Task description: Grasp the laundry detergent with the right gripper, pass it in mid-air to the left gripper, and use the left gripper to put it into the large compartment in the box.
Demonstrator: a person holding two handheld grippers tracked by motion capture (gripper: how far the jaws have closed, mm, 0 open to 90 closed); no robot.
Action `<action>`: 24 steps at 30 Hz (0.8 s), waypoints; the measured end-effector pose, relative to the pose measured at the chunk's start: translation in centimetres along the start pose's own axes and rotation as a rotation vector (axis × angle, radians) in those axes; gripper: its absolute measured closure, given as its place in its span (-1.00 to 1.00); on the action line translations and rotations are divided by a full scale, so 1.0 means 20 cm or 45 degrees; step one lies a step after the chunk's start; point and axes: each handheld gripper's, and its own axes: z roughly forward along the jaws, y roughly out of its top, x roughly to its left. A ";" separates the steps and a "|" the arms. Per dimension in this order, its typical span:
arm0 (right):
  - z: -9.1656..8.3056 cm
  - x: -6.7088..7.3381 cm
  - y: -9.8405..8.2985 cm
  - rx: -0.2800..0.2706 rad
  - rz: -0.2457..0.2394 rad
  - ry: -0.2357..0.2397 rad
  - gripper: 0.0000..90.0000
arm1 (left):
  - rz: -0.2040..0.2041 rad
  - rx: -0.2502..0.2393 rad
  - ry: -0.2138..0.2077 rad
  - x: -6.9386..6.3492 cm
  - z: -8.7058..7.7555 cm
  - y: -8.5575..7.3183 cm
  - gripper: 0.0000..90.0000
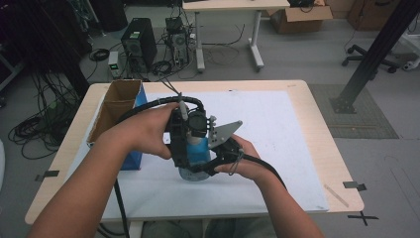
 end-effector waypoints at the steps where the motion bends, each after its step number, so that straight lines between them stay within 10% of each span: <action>1: 0.01 0.00 0.00 0.001 0.005 0.001 0.00 | 0.000 0.000 -0.002 0.00 0.00 0.00 -0.99; 24: 0.05 -0.01 0.02 -0.015 -0.002 -0.004 -0.01 | 0.000 0.011 -0.007 0.01 0.04 0.02 -0.96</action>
